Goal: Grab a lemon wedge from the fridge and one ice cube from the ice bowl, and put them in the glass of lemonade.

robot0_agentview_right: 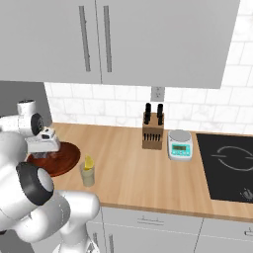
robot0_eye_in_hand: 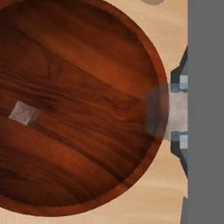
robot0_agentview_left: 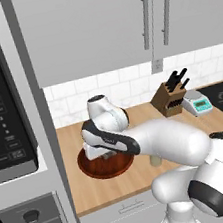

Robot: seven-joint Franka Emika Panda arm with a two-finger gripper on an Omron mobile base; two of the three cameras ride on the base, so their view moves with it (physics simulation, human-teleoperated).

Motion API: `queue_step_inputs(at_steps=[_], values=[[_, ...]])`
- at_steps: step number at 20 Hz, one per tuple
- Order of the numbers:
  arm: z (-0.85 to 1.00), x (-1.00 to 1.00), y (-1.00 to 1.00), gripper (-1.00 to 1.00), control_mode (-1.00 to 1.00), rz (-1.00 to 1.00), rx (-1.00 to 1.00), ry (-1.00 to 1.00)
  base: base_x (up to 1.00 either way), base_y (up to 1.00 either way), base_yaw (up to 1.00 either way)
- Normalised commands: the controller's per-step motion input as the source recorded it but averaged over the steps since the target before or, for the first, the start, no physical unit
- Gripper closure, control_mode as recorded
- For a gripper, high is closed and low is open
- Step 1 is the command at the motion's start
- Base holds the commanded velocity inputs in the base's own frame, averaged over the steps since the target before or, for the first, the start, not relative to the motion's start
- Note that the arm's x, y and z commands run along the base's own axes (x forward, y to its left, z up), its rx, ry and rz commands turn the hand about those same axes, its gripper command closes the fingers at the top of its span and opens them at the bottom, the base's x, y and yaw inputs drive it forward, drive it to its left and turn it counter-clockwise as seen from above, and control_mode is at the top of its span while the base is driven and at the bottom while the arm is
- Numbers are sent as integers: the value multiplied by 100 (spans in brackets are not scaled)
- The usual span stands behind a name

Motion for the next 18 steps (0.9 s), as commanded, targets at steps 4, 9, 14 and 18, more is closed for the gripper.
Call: queue_step_inputs(at_steps=[4, 9, 14, 18], values=[[68, -10, -30, 100, -100, 0, -17, 6, 0, 0, 0], [24, -21, -69, 100, -100, -3, -1, 0, 0, 0, 0], [26, -13, -94, 100, -100, -5, 2, -1, 0, 0, 0], [9, -6, -98, 100, -100, 0, 20, -8, 0, 0, 0]])
